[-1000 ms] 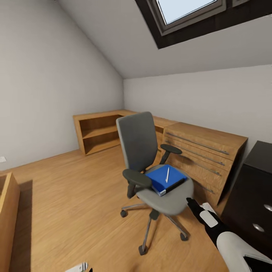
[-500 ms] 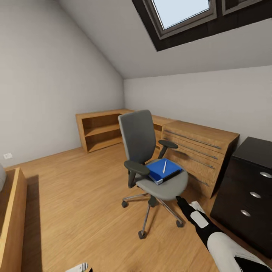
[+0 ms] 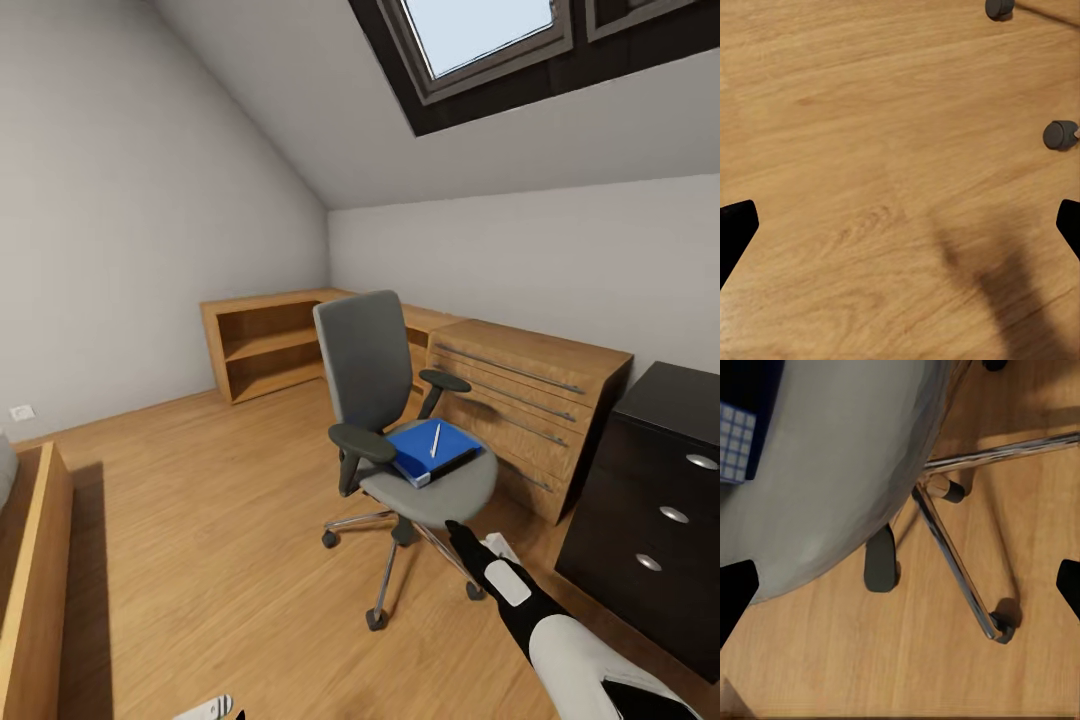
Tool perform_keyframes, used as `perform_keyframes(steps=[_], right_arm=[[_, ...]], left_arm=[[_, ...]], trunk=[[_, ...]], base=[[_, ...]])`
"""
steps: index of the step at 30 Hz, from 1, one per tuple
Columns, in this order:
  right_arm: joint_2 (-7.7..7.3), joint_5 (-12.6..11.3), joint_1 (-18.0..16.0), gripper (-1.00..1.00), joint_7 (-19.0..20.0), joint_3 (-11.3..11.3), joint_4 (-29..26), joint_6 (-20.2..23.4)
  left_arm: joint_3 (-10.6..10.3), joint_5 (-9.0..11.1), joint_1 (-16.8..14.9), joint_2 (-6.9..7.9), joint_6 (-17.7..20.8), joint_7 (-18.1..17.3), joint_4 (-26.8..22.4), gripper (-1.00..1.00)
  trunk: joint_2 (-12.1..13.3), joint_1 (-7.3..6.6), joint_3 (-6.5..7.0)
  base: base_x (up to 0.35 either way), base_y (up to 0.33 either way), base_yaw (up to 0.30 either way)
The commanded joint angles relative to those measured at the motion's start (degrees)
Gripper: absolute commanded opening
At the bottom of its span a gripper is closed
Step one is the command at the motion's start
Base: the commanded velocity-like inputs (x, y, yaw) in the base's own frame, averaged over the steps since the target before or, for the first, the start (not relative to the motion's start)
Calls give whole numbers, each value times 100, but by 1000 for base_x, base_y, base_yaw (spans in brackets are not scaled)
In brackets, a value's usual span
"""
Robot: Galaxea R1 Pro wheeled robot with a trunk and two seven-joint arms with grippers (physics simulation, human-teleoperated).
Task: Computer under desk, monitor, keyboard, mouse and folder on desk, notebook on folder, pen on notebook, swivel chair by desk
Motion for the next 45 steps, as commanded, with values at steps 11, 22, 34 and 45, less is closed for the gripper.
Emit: perform_keyframes(steps=[11, 22, 34, 45], right_arm=[[136, 120, -2, 100, 10, 140, -7, 33], [136, 128, -2, 100, 16, 147, -7, 25], [136, 130, -2, 100, 16, 150, -7, 16], [136, 138, -2, 100, 25, 150, -7, 16]], left_arm=[[-2, 37, -2, -1, -7, 22, -4, 100], [-2, 37, -2, -1, -13, 22, -6, 100], [-2, 37, -2, -1, -13, 22, -7, 100], [-2, 37, -2, -1, -7, 22, -3, 100]], trunk=[[-2, -1, -6], [-2, -1, -6], [-2, -1, -6], [-2, -1, -6]], base=[[15, 0, 0], [293, 0, 0], [319, 0, 0], [178, 0, 0]])
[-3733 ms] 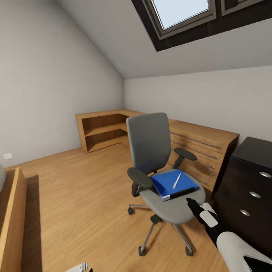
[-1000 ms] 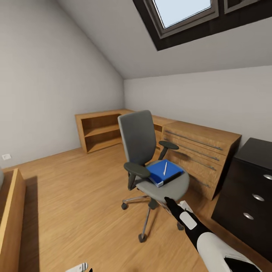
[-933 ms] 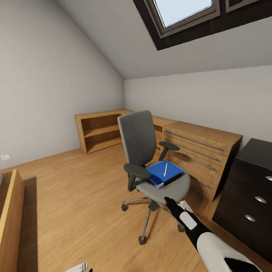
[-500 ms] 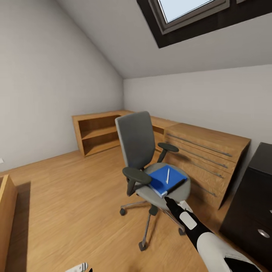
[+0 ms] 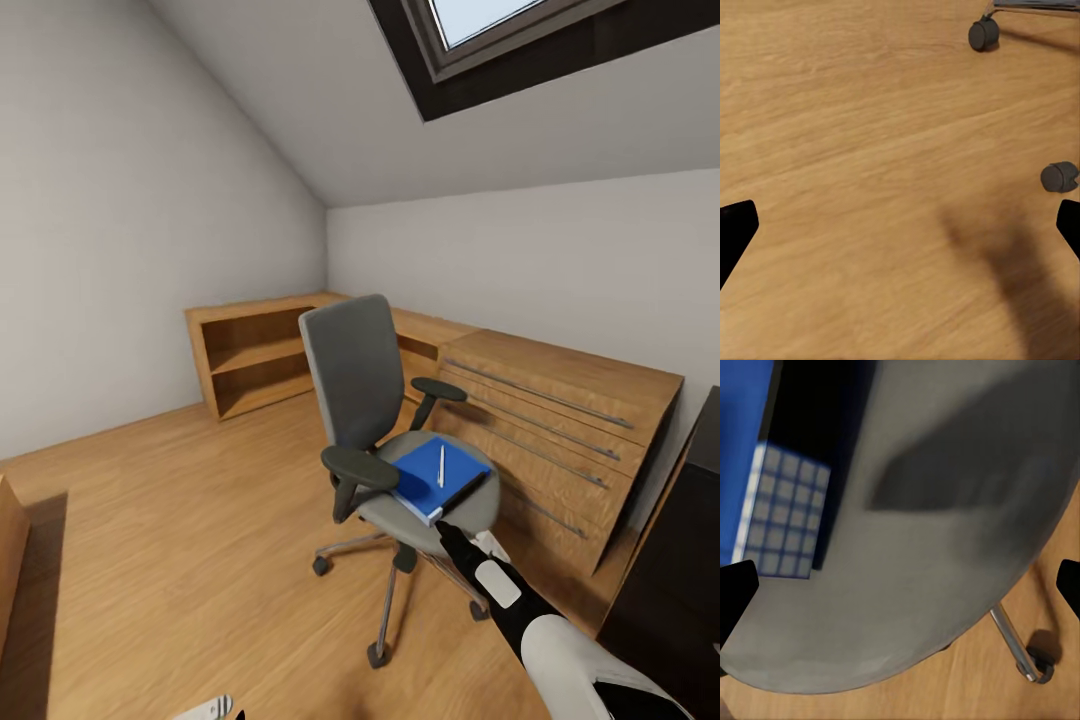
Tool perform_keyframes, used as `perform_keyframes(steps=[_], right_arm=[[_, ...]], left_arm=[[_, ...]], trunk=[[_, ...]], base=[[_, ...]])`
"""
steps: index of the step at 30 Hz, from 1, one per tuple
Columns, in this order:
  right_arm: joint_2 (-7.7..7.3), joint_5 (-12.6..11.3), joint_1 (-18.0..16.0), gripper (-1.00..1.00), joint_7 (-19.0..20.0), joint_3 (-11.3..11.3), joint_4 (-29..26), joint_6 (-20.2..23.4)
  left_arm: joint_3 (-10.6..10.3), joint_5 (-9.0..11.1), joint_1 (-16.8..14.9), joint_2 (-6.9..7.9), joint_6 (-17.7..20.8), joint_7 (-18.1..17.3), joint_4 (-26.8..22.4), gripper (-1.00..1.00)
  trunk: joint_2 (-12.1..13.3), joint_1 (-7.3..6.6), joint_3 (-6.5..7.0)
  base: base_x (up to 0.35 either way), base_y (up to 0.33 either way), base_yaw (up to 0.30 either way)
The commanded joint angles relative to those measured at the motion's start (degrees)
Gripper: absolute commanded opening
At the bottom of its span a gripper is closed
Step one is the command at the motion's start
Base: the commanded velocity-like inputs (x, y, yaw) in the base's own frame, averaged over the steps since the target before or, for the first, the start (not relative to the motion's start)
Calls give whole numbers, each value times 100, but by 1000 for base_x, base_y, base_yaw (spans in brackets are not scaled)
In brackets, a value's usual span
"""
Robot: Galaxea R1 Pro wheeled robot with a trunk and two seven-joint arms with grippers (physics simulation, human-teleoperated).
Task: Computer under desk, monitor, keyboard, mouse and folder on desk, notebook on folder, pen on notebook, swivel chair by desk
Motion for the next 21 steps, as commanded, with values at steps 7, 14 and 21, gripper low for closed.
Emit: perform_keyframes(steps=[7, 14, 21], right_arm=[[0, -19, -2, 100, 22, -43, -10, 20], [-12, -11, -2, 100, 22, -38, -22, 20], [-19, -10, -2, 100, 25, -39, -23, 19]], left_arm=[[-2, 45, -2, -1, -8, 13, -2, 100], [-2, 47, -2, -1, -2, 13, -1, 100], [-2, 51, -2, -1, -2, 13, -1, 100]], trunk=[[-2, -1, -6], [-2, -1, -6], [-2, -1, -6]], base=[[128, 0, 0], [95, 0, 0], [-232, 0, 0]])
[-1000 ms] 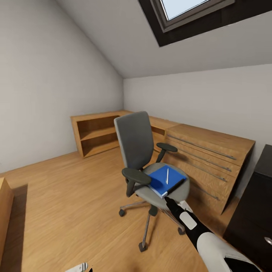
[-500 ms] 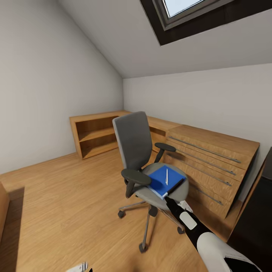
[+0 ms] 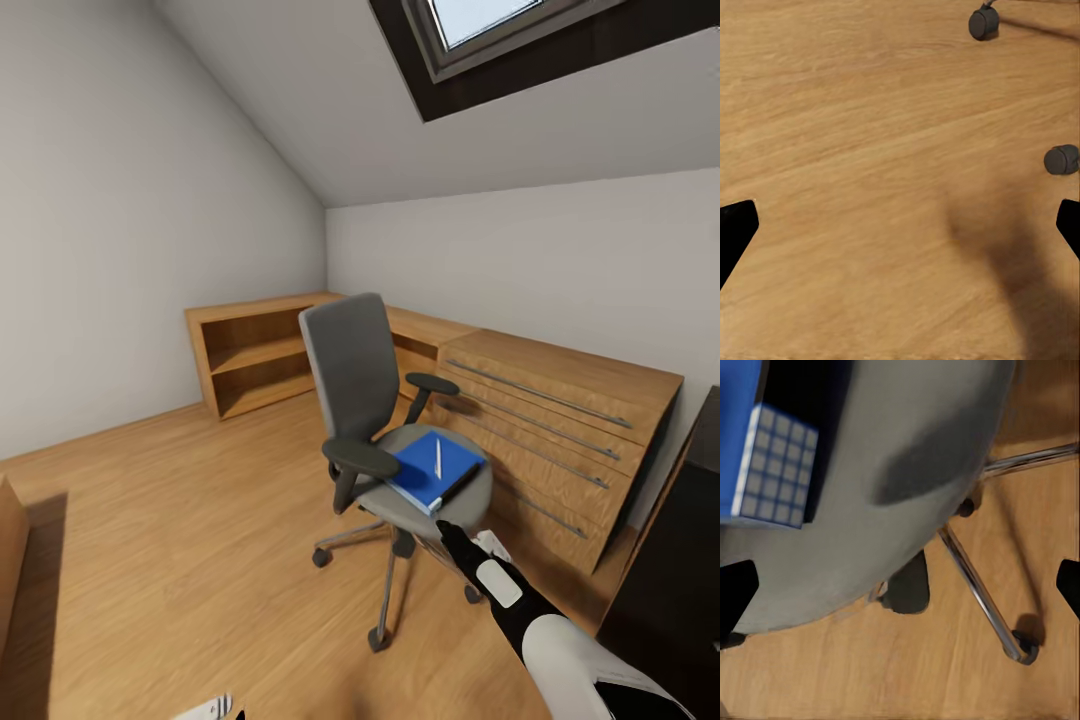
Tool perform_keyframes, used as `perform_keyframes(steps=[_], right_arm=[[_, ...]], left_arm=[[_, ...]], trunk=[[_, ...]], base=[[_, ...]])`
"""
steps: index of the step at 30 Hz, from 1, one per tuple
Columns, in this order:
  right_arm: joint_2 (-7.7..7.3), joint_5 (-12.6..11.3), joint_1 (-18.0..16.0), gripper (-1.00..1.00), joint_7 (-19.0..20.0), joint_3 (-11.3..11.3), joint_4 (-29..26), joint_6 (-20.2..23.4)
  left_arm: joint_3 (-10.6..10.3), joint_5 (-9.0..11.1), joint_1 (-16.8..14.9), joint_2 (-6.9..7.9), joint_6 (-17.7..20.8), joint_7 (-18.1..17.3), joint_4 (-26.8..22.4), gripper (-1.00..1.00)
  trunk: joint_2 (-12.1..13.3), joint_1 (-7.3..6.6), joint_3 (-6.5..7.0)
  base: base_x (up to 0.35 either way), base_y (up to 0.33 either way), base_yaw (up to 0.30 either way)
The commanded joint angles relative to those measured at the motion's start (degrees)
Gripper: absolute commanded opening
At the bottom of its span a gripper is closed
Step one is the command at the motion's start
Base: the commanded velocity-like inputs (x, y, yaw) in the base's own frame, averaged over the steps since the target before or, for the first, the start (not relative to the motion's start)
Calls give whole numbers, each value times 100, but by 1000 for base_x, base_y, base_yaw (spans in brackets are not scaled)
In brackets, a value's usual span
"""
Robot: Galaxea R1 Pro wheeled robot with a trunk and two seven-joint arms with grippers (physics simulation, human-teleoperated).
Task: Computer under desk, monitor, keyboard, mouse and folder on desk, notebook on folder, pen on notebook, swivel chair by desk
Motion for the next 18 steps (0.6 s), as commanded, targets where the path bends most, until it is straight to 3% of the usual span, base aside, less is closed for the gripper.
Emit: perform_keyframes(steps=[1, 18], right_arm=[[3, -17, -2, 100, 22, -44, -5, 28], [8, -15, -2, 100, 21, -40, -5, 22]], left_arm=[[-2, 44, -2, -1, -4, 13, -3, 100], [-2, 49, -2, -1, -4, 13, -3, 100]], trunk=[[-3, -4, -5], [-3, -4, -5]], base=[[-306, 0, 0], [-283, 0, 0]])
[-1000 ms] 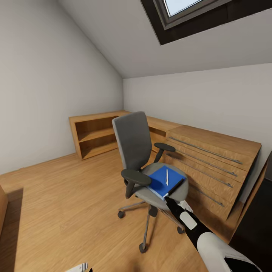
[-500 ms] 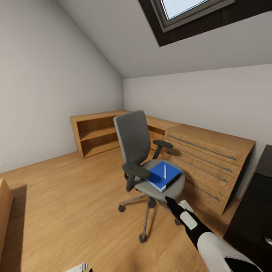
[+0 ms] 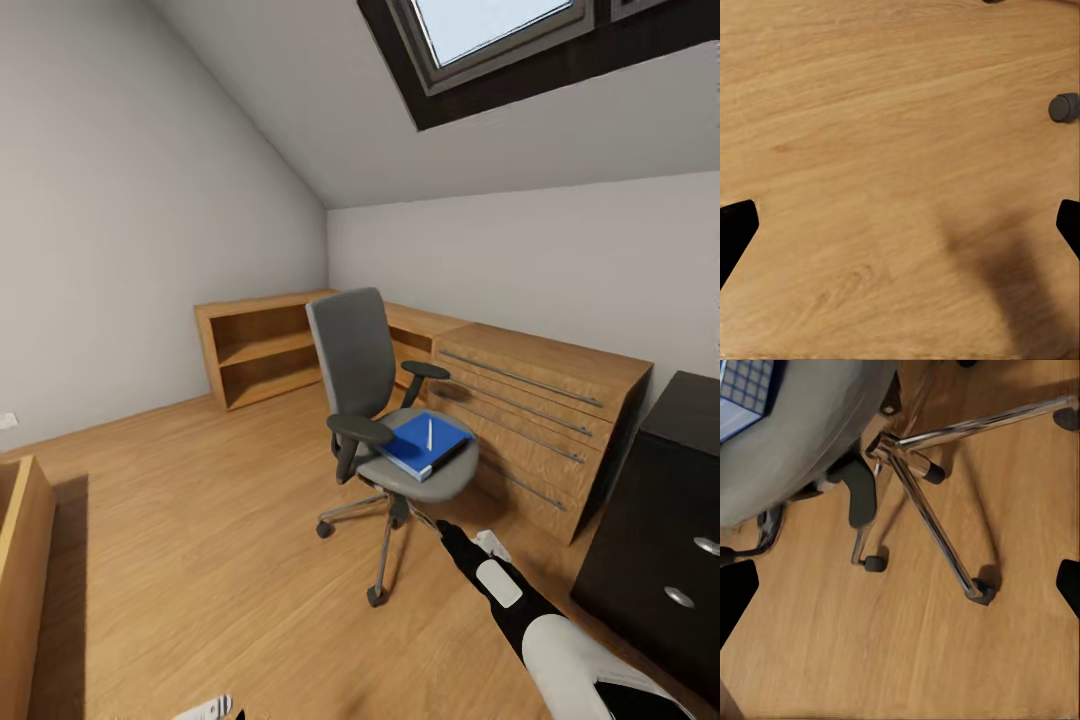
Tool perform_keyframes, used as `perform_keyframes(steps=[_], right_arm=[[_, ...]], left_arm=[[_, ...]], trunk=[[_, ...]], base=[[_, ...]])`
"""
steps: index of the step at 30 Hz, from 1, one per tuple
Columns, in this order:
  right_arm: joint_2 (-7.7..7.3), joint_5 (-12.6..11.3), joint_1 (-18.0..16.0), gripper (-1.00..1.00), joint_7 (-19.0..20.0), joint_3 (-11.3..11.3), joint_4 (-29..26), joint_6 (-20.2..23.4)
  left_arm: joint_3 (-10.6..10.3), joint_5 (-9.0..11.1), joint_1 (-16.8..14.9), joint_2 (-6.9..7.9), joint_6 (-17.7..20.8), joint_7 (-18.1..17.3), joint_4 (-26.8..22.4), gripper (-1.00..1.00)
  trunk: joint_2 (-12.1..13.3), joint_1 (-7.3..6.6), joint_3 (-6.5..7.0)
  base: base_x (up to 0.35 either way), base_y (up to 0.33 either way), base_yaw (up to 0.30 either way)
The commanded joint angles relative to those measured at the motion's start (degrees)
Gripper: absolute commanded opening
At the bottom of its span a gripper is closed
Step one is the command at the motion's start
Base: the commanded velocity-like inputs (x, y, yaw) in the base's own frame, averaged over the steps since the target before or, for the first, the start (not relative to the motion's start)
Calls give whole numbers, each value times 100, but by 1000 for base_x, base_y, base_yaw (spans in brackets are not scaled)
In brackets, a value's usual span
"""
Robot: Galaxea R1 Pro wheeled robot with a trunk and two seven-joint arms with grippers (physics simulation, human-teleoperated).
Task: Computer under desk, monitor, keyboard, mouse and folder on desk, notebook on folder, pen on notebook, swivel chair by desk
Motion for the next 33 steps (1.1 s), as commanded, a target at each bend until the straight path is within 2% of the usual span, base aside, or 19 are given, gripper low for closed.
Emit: perform_keyframes(steps=[1, 9, 16, 18, 23, 26, 27, 29, 30, 31, 33], right_arm=[[4, -13, -2, 100, 20, -45, -3, 27], [5, 20, -2, 100, 18, -45, -5, 19], [16, 174, -2, 100, 12, -45, 2, -7], [19, 277, -2, 100, 10, -45, 3, -78], [27, 606, 4, 100, 6, -45, 37, -589], [30, 783, 6, 100, 6, -45, 186, -857], [35, 1095, 7, 100, 4, -42, 508, -1251], [49, 1317, 7, 100, 2, -40, 780, -1598], [76, 1521, 7, 100, 1, -42, 1015, -1923], [199, 2524, 76, 100, -80, -50, 1579, -3188], [233, 2907, 268, 100, -219, -52, 1651, -3476]], left_arm=[[-2, 45, -2, -1, -4, 13, -3, 100], [-2, 42, -2, -1, -4, 13, -3, 100], [-2, 38, -2, -1, -16, 7, -6, 100], [-2, 40, -2, -1, -26, 2, -19, 100], [-20, 35, -2, -6, -35, 2, -35, 100], [-136, 34, -2, -8, -25, 5, -37, 100], [-316, 38, -2, -3, -5, 8, -34, 100], [-356, 38, -2, -4, 6, 11, -32, 100], [-388, 38, -2, -6, 18, 12, -28, 100], [-654, 41, -2, -4, 74, 13, -22, 100], [-735, 43, -2, 0, 83, 13, -21, 100]], trunk=[[-3, -4, -5], [-3, -4, -5], [-3, -4, -5], [-3, -4, -5], [198, -114, 84], [318, -180, 138], [358, -202, 156], [439, -246, 192], [479, -268, 210], [519, -290, 228], [599, -334, 264]], base=[[-294, 0, 0], [-320, 0, 0], [-219, 0, 0], [-63, 0, 0], [-17, 0, 0], [-4, 0, 0], [0, 0, 0], [0, 0, 0], [0, 0, 0], [0, 0, 0], [0, 0, 0]])
